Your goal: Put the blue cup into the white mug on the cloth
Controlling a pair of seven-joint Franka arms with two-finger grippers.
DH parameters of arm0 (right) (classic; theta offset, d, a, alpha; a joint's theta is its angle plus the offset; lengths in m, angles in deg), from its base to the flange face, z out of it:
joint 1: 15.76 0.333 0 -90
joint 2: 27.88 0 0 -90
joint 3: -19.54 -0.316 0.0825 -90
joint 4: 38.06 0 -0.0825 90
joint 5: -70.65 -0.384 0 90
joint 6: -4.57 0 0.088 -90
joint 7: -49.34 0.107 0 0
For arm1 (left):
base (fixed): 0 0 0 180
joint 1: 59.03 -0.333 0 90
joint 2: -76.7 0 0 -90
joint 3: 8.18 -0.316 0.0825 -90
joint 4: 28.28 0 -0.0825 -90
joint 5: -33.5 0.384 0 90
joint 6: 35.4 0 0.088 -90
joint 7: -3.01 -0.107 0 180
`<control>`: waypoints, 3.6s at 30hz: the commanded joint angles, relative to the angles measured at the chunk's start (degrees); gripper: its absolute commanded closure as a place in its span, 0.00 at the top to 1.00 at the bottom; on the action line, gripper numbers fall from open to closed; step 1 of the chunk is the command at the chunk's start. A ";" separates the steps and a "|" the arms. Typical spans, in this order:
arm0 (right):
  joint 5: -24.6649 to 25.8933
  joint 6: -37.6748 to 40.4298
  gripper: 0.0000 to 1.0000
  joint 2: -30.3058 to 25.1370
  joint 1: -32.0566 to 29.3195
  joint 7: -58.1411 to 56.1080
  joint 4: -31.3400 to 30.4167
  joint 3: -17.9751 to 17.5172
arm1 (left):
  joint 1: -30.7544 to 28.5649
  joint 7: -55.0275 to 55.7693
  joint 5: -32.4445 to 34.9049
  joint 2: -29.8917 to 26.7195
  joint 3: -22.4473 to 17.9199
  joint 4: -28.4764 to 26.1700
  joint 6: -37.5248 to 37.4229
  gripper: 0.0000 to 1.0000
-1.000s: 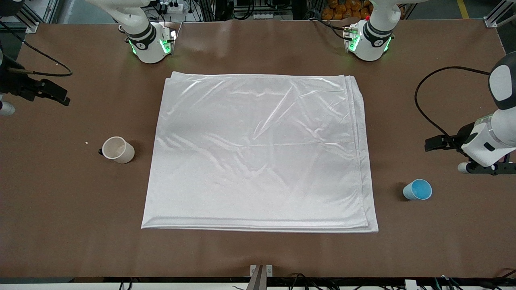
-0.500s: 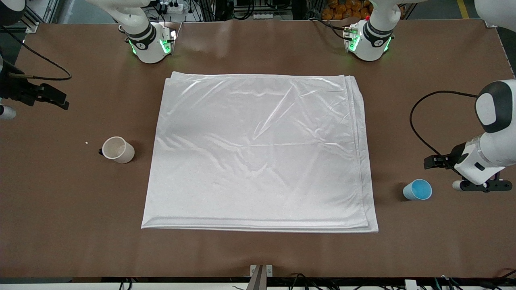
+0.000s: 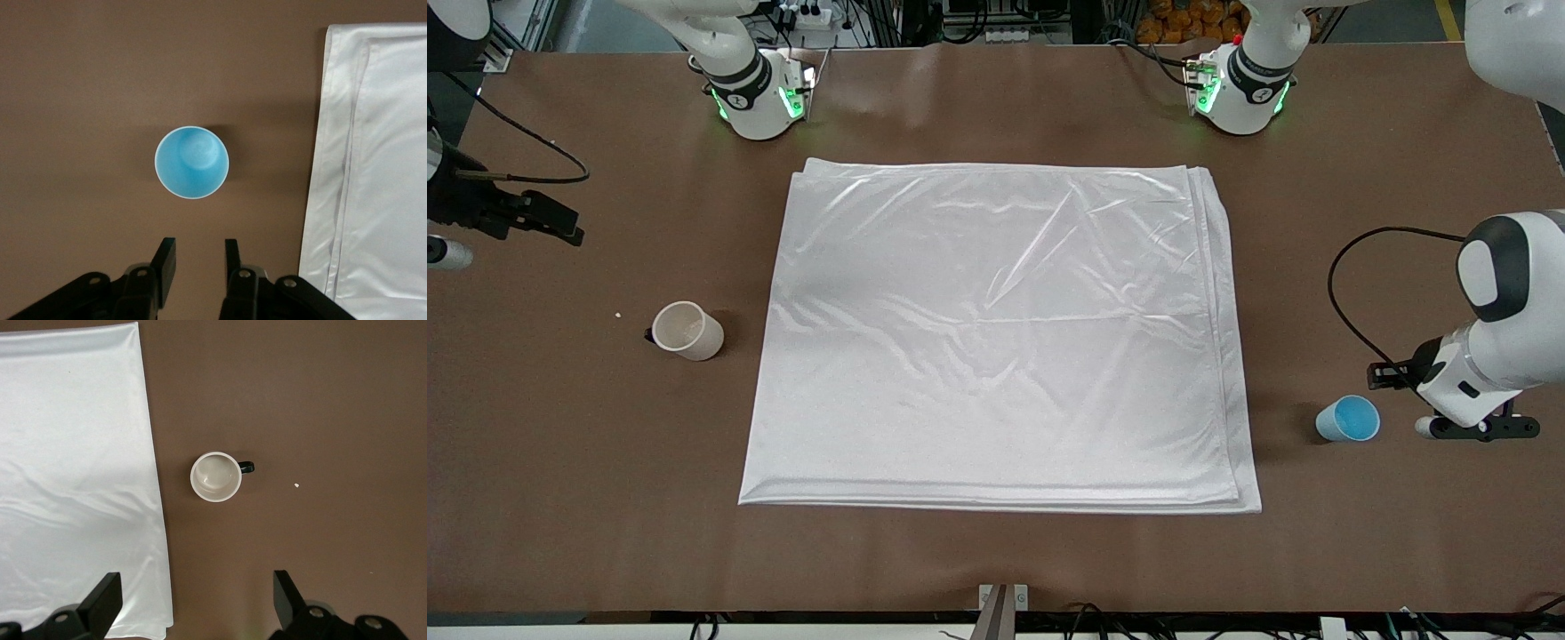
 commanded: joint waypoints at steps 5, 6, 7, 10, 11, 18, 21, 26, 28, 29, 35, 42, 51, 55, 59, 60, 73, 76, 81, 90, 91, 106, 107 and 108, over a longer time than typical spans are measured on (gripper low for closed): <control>-0.50 -1.34 1.00 -1.00 -0.19 -1.02 -1.42 -0.19 | -0.06 -0.11 1.81 2.53 0.09 1.57 2.25 0.38; -0.50 -1.87 1.00 -1.00 -0.19 -1.10 -1.86 -0.28 | -0.06 -0.11 1.81 2.71 0.09 1.66 2.34 0.38; -0.50 -2.48 1.00 -1.00 -0.10 -1.45 -2.30 -0.28 | -0.15 -0.11 1.90 2.89 0.09 1.66 2.42 0.38; -0.41 -3.80 1.00 -1.09 -0.01 -4.61 -3.53 -0.28 | -0.15 -0.11 2.95 3.24 0.09 1.66 3.39 0.38; -0.41 -4.50 1.00 -1.09 -0.01 -5.40 -4.06 -0.28 | -0.15 -0.11 3.22 3.33 0.09 1.66 3.65 0.38; -0.32 -8.19 1.00 -1.09 -0.01 -9.80 -7.84 -0.28 | -0.94 -0.11 3.39 4.29 0.09 1.74 5.24 0.38; -0.06 -9.69 1.00 -1.09 -0.01 -12.00 -9.16 -0.28 | -1.03 -0.11 3.39 4.99 0.09 2.09 5.50 0.38; -0.06 -10.75 1.00 -1.00 0.08 -15.17 -10.21 -0.28 | -1.38 -0.20 3.66 5.87 0.09 2.53 6.64 0.38; -0.06 -12.41 1.00 -1.09 0.08 -15.26 -11.35 -0.28 | -1.64 -0.20 3.92 6.49 0.09 2.71 6.73 0.38; -0.06 -13.12 1.00 -1.09 -0.01 -15.43 -12.05 -0.28 | -1.73 -0.29 4.18 6.66 0.09 2.80 6.73 0.40; -0.06 -18.21 1.00 -1.18 -0.36 -19.47 -16.19 -0.19 | -2.17 -1.52 4.45 7.72 0.09 2.97 7.78 0.67; -0.06 -23.75 1.00 -1.09 -1.06 -24.30 -20.49 0.51 | -3.75 -4.86 4.45 8.51 -0.26 3.06 9.54 0.79; -0.06 -31.05 1.00 0.40 -1.07 -33.34 -25.07 3.41 | -3.93 -5.21 4.36 10.71 -0.26 3.06 12.71 0.89; -0.14 -31.93 1.00 1.98 -1.15 -39.42 -25.33 5.17 | -3.93 -5.21 4.36 11.67 -0.26 3.06 14.20 1.00; -0.41 -32.63 1.00 3.56 -1.15 -44.42 -25.33 6.31 | -3.93 -5.21 4.27 12.47 -0.18 3.06 15.52 1.00; -0.41 -32.90 1.00 3.92 -1.33 -45.91 -25.25 6.31 | -3.93 -5.21 4.27 12.64 -0.17 2.98 15.61 1.00; -0.58 -37.55 1.00 8.93 -2.12 -67.89 -25.25 7.11 | -3.93 -5.21 4.10 13.87 -0.17 2.97 16.13 1.00; -0.58 -39.57 1.00 9.89 -2.21 -72.98 -25.25 7.11 | -3.93 -5.21 4.10 14.05 -0.09 2.98 16.22 1.00; -0.58 -41.42 1.00 11.13 -2.21 -81.07 -25.25 7.11 | -3.93 -5.21 4.01 14.49 -0.09 2.97 16.22 1.00; -0.58 -44.32 1.00 13.58 -2.38 -90.92 -25.24 7.11 | -3.84 -5.12 3.92 14.58 -0.09 2.89 16.22 0.86; -0.58 -44.59 1.00 13.76 -2.38 -91.71 -25.25 7.11 | -3.84 -5.04 3.92 14.66 -0.09 2.89 16.22 0.82; -0.67 -46.79 1.00 18.33 -2.91 -98.93 -25.33 7.02 | -3.31 -4.24 3.92 15.28 -0.09 2.89 16.22 0.00; -0.67 -46.87 1.00 18.51 -2.91 -99.54 -25.33 7.02 | -3.31 -4.24 3.92 15.28 -0.09 2.80 16.22 0.00; -0.67 -47.05 1.00 18.77 -2.91 -100.41 -25.42 7.02 | -3.31 -4.24 3.92 15.28 -0.09 2.80 16.22 0.00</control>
